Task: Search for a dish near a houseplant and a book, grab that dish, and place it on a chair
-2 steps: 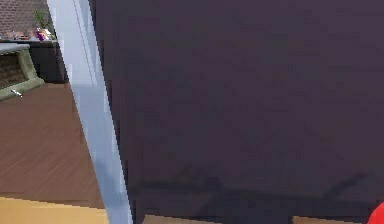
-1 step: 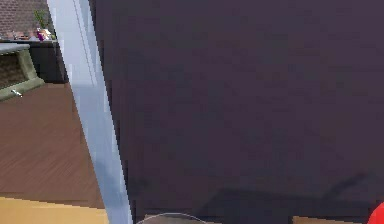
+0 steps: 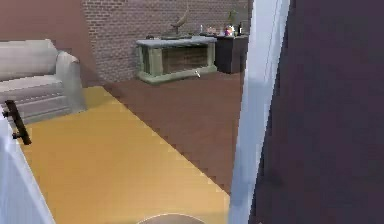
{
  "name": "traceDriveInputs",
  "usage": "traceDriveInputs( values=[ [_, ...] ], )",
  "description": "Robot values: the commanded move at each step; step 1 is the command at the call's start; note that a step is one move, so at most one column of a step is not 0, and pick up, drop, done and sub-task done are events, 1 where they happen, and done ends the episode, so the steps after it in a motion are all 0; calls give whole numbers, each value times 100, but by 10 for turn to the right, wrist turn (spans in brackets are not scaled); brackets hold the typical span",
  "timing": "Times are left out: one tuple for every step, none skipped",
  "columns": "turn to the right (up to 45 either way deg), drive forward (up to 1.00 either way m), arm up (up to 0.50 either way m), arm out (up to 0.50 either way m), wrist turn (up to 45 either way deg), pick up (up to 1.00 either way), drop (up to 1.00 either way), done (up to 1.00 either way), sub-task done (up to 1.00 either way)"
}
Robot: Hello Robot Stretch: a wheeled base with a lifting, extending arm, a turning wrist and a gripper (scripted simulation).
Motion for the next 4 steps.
traceDriveInputs(
  values=[
    [-450, 0, 0, 0, 0, 0, 0, 0, 0],
    [-450, 0, 0, 0, 0, 0, 0, 0, 0],
    [-330, 0, 0, 0, 0, 0, 0, 0, 0],
    [0, 45, 0, 0, 0, 0, 0, 0, 0]
  ],
)
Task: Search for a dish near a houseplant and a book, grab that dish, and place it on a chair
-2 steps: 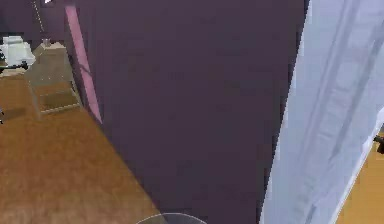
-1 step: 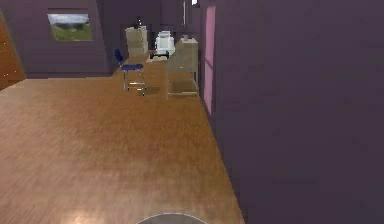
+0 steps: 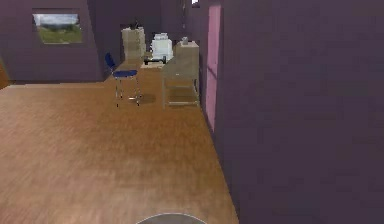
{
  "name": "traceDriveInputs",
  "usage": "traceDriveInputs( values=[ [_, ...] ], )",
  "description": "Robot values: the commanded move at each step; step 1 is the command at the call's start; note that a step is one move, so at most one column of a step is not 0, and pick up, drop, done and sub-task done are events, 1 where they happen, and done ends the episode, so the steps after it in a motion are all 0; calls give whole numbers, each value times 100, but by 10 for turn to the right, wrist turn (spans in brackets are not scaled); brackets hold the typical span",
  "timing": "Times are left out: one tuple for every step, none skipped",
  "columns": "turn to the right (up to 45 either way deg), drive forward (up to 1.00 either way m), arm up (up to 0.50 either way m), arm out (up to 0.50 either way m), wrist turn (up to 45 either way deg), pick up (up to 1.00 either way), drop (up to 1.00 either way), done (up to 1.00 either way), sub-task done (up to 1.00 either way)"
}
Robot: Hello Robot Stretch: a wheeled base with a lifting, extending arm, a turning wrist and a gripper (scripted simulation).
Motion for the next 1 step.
traceDriveInputs(
  values=[
    [-300, 0, 0, 0, 0, 0, 0, 0, 0]
  ],
)
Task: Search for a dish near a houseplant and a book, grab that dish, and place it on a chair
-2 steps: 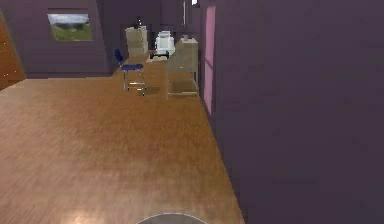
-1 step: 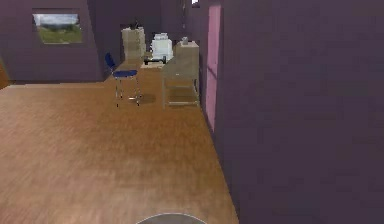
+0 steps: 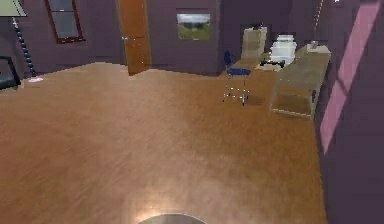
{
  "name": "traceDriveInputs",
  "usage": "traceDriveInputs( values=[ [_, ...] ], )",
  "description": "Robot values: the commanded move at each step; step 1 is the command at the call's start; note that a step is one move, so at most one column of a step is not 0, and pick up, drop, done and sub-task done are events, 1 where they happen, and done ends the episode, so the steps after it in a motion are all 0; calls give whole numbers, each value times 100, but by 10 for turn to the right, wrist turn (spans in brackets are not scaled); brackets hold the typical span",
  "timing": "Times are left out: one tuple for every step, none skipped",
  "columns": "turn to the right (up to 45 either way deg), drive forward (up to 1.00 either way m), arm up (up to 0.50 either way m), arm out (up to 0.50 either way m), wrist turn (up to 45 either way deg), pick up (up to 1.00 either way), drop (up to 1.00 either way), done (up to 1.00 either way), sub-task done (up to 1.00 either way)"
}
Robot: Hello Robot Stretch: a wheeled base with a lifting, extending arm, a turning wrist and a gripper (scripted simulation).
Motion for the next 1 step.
traceDriveInputs(
  values=[
    [0, 100, 0, 0, 0, 0, 0, 0, 0]
  ],
)
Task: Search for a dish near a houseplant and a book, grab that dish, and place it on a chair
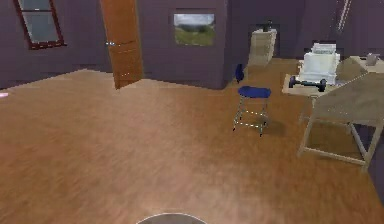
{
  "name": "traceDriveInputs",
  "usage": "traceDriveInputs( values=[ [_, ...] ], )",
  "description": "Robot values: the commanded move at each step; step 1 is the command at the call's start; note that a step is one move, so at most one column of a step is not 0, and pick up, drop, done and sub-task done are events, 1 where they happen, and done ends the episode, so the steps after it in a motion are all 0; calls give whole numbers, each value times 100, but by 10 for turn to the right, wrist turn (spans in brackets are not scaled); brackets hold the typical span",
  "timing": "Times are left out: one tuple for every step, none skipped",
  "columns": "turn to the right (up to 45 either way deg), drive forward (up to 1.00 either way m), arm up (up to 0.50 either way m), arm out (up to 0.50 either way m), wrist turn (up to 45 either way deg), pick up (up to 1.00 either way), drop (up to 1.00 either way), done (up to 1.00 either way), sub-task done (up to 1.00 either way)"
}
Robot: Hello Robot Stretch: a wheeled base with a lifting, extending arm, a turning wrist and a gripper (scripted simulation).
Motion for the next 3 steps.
traceDriveInputs(
  values=[
    [0, 100, 0, 0, 0, 0, 0, 0, 0],
    [0, 100, 0, 0, 0, 0, 0, 0, 0],
    [0, 50, 0, 0, 0, 0, 0, 0, 0]
  ],
)
